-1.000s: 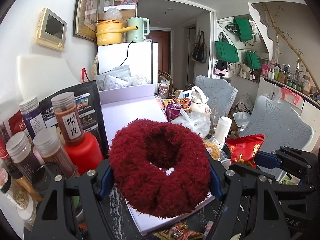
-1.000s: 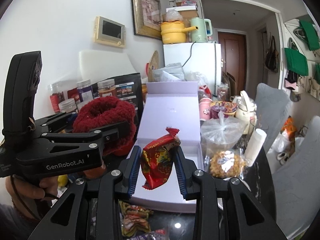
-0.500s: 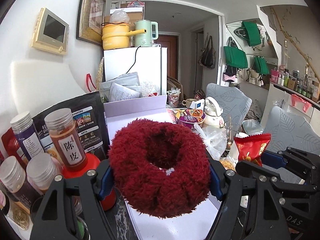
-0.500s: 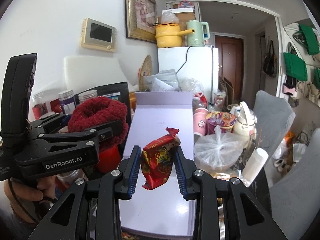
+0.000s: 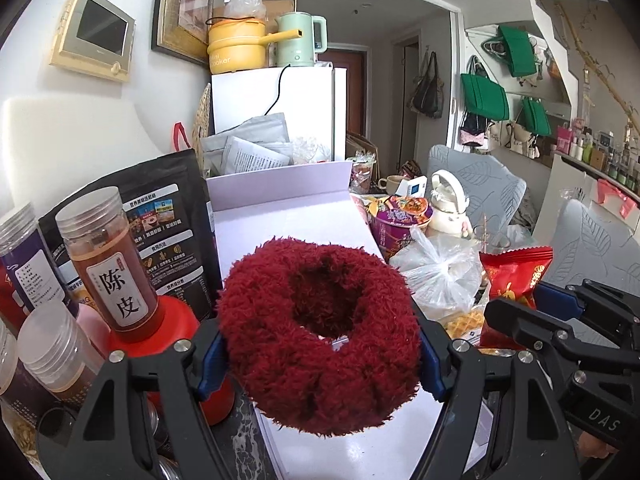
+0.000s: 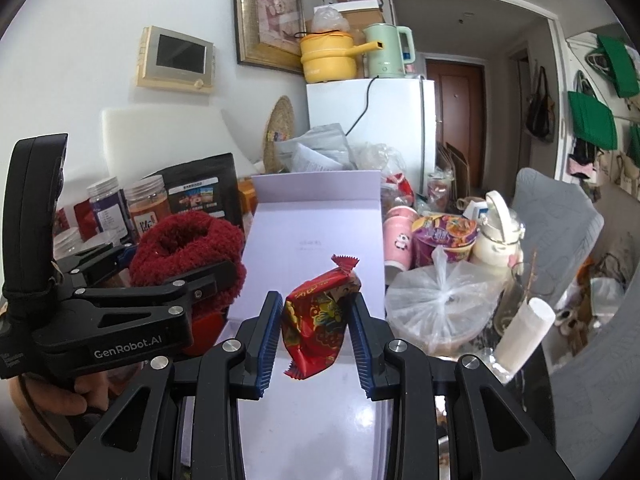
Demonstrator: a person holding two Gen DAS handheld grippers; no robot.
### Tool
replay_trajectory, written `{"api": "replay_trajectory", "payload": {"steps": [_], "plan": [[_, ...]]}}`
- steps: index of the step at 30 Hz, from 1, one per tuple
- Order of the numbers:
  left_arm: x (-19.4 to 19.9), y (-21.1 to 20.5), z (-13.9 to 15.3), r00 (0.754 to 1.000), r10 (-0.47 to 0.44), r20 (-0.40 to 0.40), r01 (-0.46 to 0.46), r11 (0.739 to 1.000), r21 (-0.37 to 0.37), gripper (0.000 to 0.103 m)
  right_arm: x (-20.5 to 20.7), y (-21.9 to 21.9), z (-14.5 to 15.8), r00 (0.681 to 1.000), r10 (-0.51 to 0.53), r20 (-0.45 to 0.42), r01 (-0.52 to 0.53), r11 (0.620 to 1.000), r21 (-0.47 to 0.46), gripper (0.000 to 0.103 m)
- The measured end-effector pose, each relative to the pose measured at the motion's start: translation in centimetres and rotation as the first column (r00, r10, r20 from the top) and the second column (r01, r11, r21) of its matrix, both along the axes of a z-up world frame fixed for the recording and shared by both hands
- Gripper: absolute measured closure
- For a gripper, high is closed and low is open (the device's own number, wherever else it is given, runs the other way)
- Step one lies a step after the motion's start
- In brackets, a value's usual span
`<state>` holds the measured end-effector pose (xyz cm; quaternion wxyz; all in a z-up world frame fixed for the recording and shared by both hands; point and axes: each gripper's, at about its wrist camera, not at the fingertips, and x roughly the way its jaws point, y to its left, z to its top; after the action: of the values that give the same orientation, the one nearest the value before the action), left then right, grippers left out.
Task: Organize soft objects
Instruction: 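Lift and carry the ring and packet over the open white gift box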
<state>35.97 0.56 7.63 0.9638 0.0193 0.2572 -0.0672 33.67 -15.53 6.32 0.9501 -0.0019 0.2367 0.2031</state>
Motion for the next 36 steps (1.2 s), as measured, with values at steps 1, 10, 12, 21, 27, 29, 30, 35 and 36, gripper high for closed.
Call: {"api": "replay_trajectory", "payload": {"steps": [1, 10, 12, 21, 27, 29, 30, 35, 36], "plan": [[0.2, 0.0, -0.2, 1.000, 0.003, -0.008, -0.003, 1.000, 0.005, 0.028, 0.3, 0.0, -0.3, 1.000, -0.002, -0.012, 0.002, 1.000, 0.000, 0.070], [2.2, -0.9, -2.7, 0.996, 0.004, -0.092, 0.000, 0.999, 0.038, 0.028, 2.2, -0.2, -2.2, 0.996, -0.020, -0.081, 0.017, 0.999, -0.034, 0.070], [2.5, -1.2, -3.2, 0.994, 0.001, -0.108, 0.004, 0.999, 0.046, 0.028, 2.6, -0.3, -2.5, 0.995, -0.025, -0.091, 0.022, 0.999, -0.041, 0.070], [4.3, -1.9, -5.4, 0.984, 0.008, -0.179, 0.006, 0.997, 0.073, 0.028, 4.2, 0.2, -4.6, 0.988, -0.042, -0.147, 0.031, 0.996, -0.079, 0.070], [5.3, -1.9, -6.7, 0.975, 0.021, -0.223, -0.003, 0.997, 0.079, 0.028, 5.0, 0.7, -5.8, 0.982, -0.040, -0.183, 0.023, 0.995, -0.094, 0.070], [5.6, -1.9, -7.1, 0.971, 0.028, -0.239, -0.008, 0.997, 0.081, 0.028, 5.3, 0.8, -6.2, 0.980, -0.042, -0.195, 0.023, 0.995, -0.101, 0.070], [5.8, -1.9, -7.4, 0.969, 0.029, -0.246, -0.008, 0.996, 0.086, 0.028, 5.5, 0.8, -6.5, 0.978, -0.042, -0.203, 0.021, 0.994, -0.105, 0.070], [6.4, -2.1, -8.6, 0.957, 0.033, -0.287, -0.005, 0.995, 0.097, 0.028, 6.4, 1.3, -7.9, 0.968, -0.041, -0.247, 0.012, 0.993, -0.119, 0.070], [6.5, -2.1, -8.8, 0.956, 0.036, -0.293, -0.007, 0.995, 0.099, 0.028, 6.5, 1.4, -8.1, 0.967, -0.041, -0.251, 0.010, 0.992, -0.122, 0.070]]}}
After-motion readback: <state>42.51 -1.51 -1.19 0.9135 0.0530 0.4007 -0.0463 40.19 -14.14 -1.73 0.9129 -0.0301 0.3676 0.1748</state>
